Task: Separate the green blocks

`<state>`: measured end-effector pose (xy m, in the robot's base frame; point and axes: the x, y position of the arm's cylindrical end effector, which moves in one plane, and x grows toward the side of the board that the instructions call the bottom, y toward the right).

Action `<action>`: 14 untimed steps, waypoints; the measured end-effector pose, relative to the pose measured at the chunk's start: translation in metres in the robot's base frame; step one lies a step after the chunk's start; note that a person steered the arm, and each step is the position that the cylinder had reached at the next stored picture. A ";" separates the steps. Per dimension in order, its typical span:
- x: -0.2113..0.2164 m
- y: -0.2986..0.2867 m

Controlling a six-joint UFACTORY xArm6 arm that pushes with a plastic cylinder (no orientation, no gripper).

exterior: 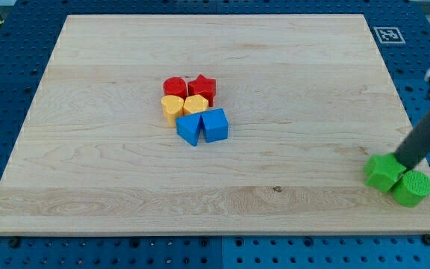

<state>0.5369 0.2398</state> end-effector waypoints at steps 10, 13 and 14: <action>0.060 -0.050; -0.018 -0.148; -0.005 -0.172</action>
